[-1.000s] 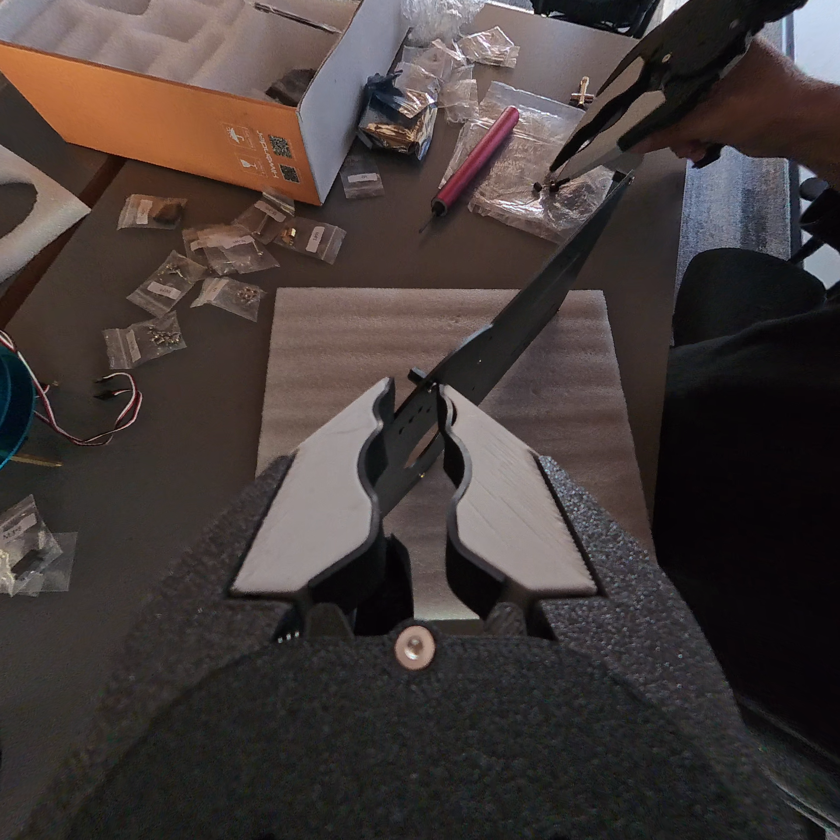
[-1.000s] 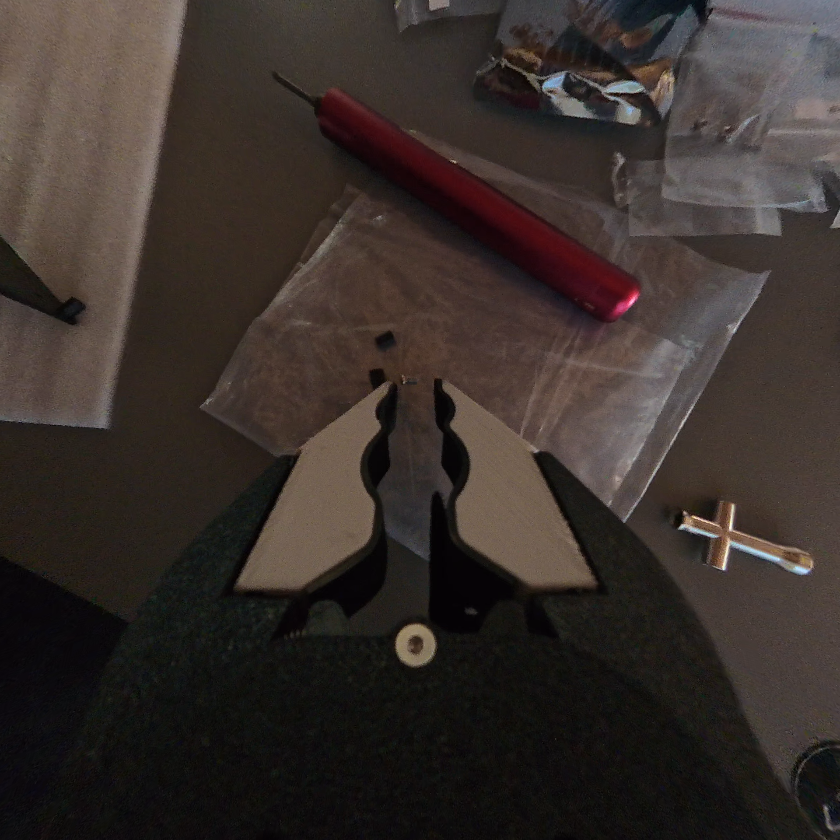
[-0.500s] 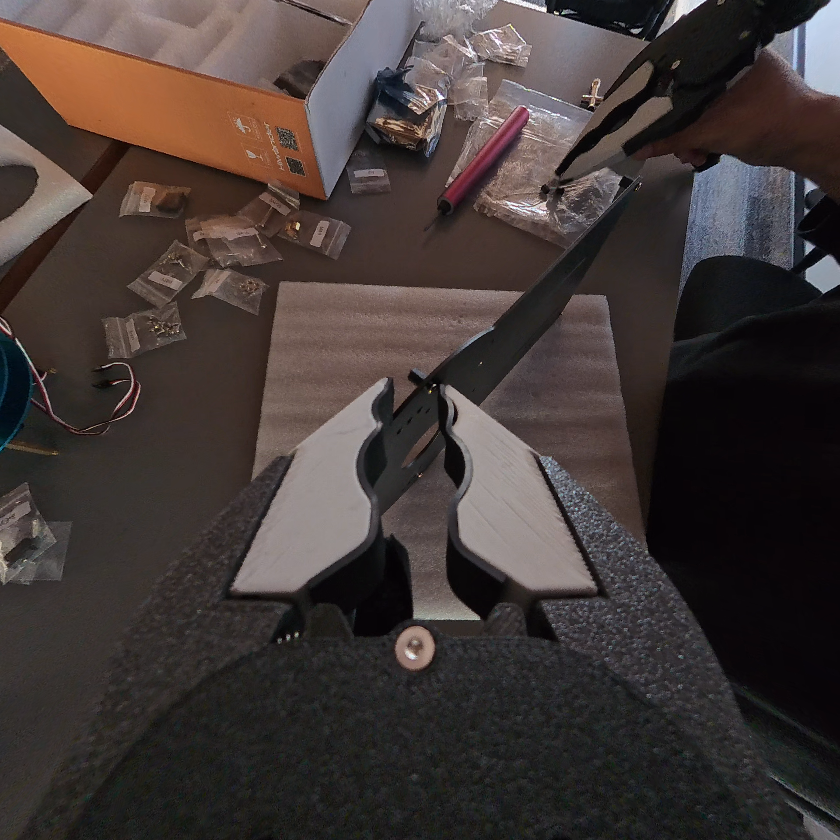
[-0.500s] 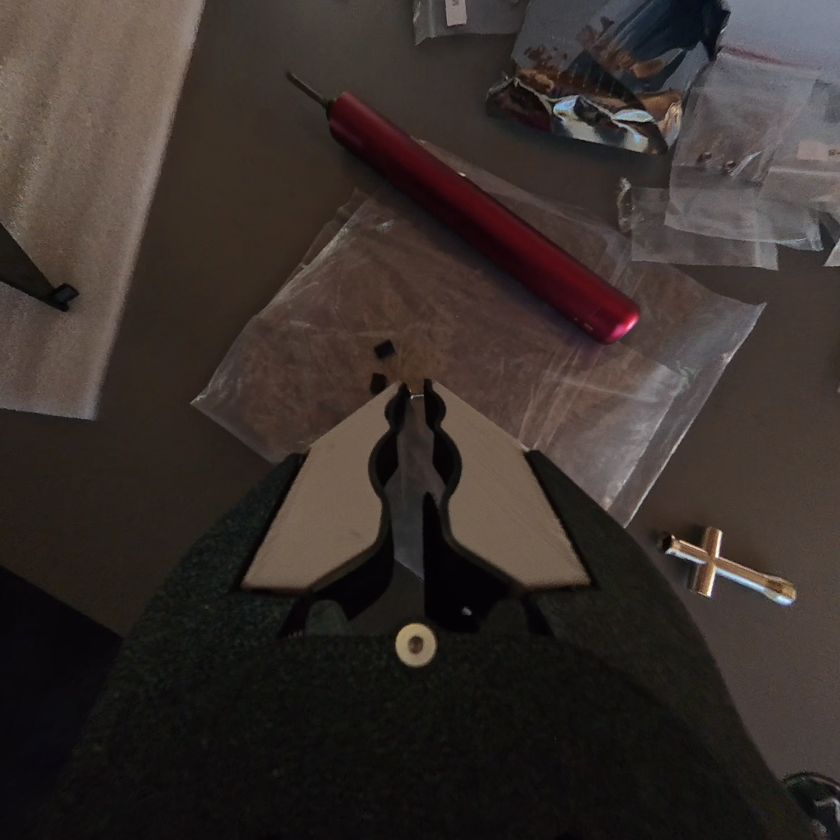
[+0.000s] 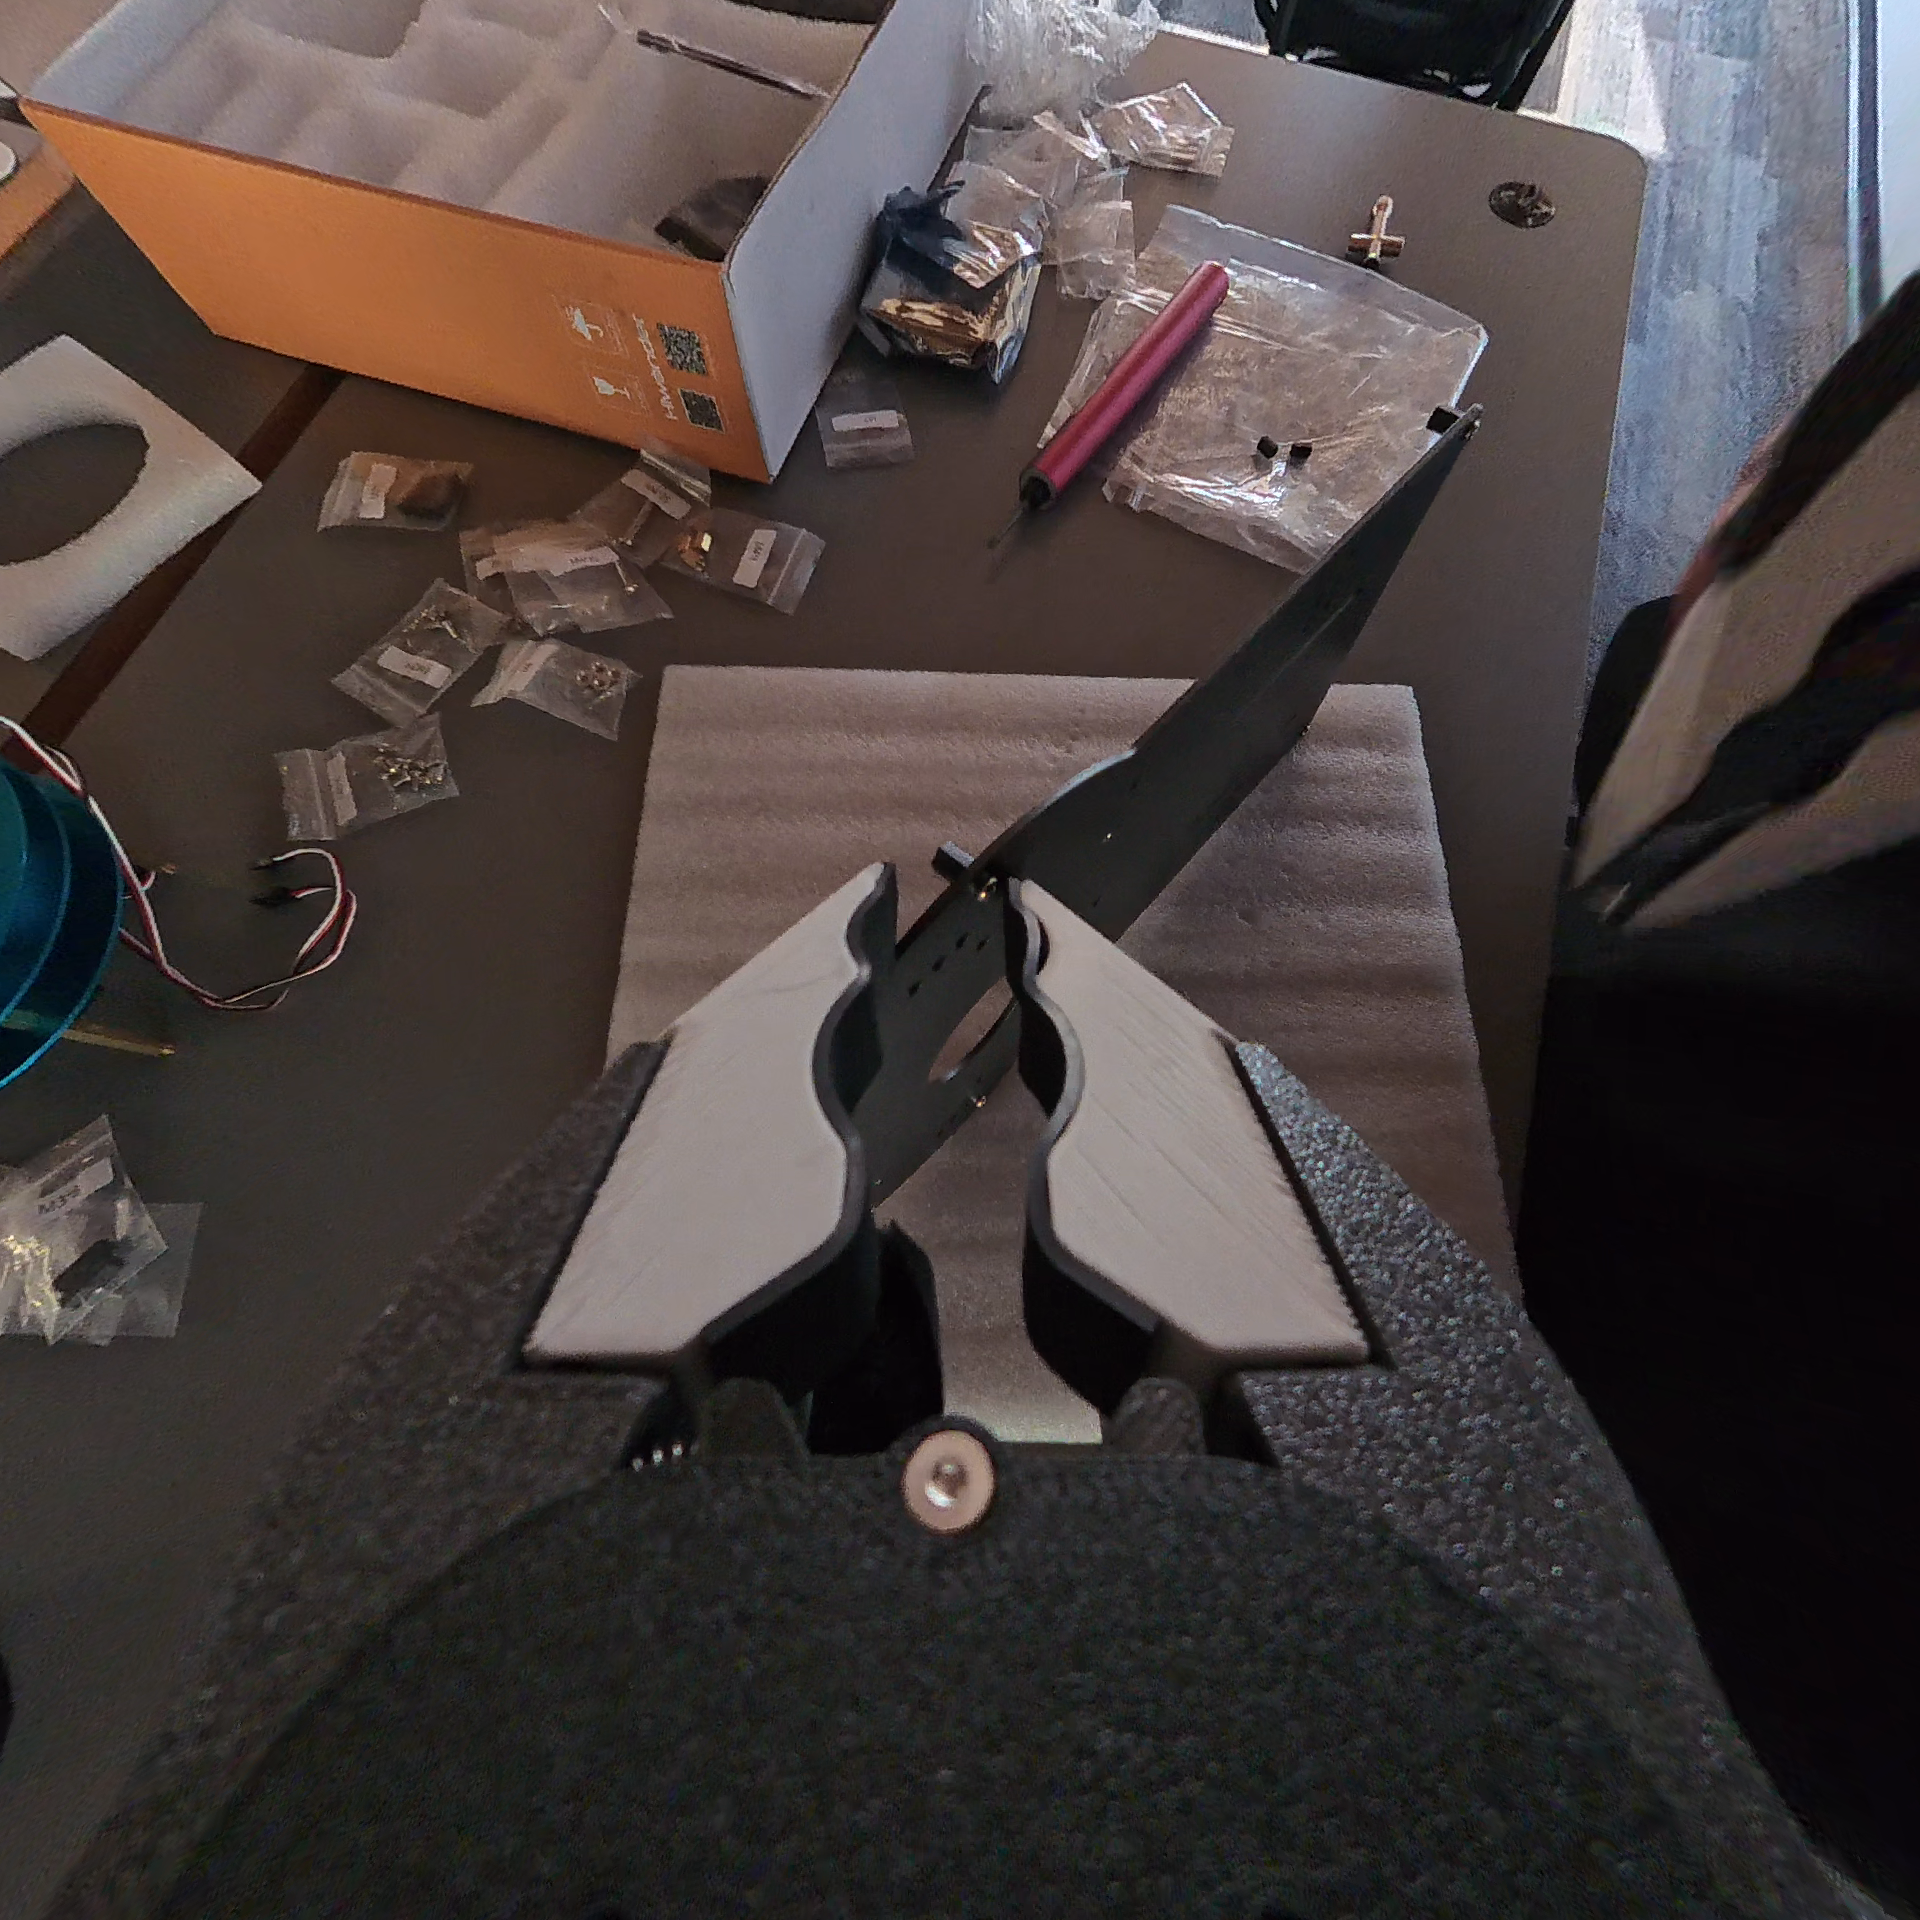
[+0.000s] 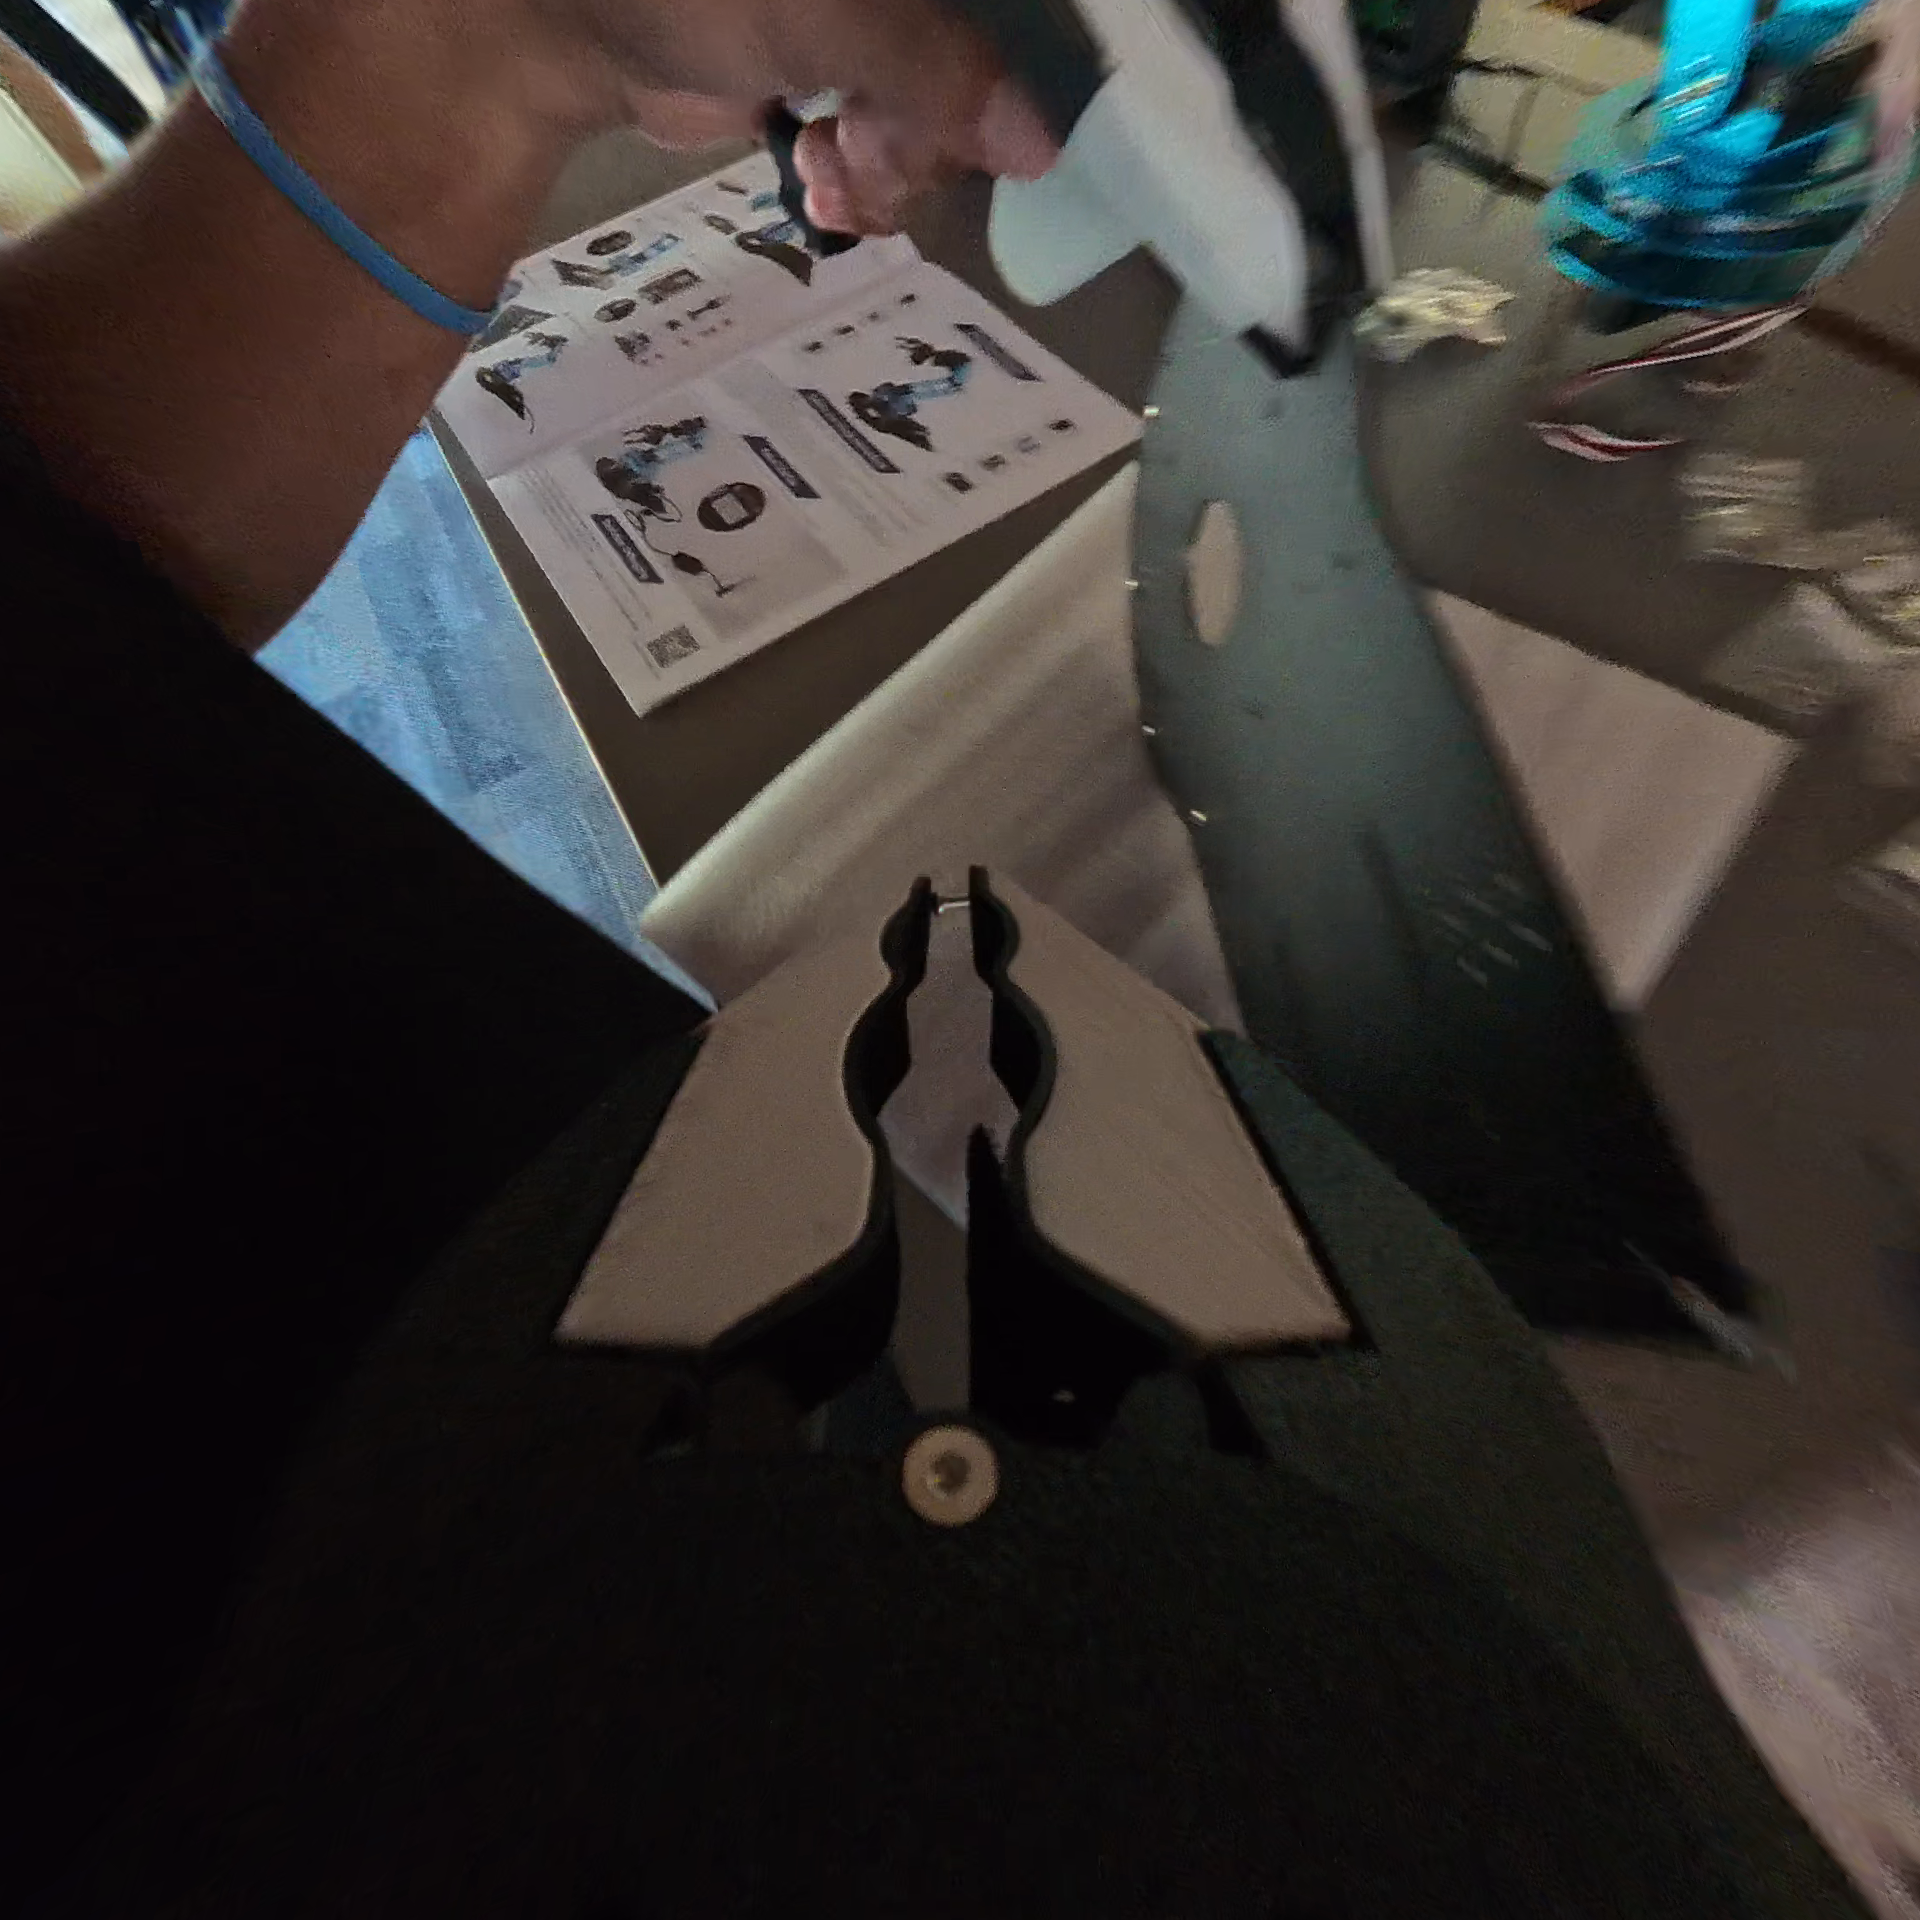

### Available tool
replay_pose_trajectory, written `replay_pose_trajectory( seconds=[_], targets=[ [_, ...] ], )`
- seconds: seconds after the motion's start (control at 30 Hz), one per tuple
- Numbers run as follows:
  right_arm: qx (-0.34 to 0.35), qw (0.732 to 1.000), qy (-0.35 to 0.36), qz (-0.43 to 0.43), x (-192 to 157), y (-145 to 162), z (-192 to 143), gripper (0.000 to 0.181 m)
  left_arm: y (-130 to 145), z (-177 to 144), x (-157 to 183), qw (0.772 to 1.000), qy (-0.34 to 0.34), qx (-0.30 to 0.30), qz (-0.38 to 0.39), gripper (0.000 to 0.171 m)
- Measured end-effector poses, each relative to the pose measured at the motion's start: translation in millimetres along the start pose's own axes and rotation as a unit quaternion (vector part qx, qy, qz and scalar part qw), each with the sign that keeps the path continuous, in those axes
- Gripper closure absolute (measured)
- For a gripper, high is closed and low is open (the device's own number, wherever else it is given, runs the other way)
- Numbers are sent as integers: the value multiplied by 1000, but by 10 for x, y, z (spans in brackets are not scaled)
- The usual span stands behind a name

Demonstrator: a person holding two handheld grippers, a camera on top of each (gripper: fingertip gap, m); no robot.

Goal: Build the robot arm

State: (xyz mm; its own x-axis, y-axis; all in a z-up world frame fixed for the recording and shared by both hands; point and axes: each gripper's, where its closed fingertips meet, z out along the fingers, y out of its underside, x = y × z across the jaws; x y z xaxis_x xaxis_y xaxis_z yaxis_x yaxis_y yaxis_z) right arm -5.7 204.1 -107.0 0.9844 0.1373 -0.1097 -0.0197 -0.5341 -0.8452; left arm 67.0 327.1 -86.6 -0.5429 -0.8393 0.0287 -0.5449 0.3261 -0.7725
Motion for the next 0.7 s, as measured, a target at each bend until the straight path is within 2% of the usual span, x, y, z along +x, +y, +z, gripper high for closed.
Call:
replay_pose_trajectory(
  seconds=[0.17, 0.27, 0.33, 0.47, 0.57, 0.7],
  targets=[
    [-51, 998, -21, -21, -98, 176, 1099, 175, 8, -12, 14, 1000, 3, 1, 8, 151],
    [-88, 995, 4, -51, -45, 325, 1422, 174, 7, -6, 8, 1000, 2, 0, 12, 152],
    [-135, 990, 9, -29, -18, 510, 1504, 168, 3, -1, 3, 1000, 2, 4, 12, 150],
    [-85, 996, 10, 25, -18, 363, 1202, 155, -3, -1, 0, 1000, 1, 17, 8, 151],
    [-28, 998, 32, 39, 29, 84, 680, 155, -4, -10, 11, 1000, 1, 27, 7, 151],
    [-10, 994, 104, 13, 322, -66, -106, 154, 3, -19, 23, 1000, -2, 22, 10, 150]
  ],
)
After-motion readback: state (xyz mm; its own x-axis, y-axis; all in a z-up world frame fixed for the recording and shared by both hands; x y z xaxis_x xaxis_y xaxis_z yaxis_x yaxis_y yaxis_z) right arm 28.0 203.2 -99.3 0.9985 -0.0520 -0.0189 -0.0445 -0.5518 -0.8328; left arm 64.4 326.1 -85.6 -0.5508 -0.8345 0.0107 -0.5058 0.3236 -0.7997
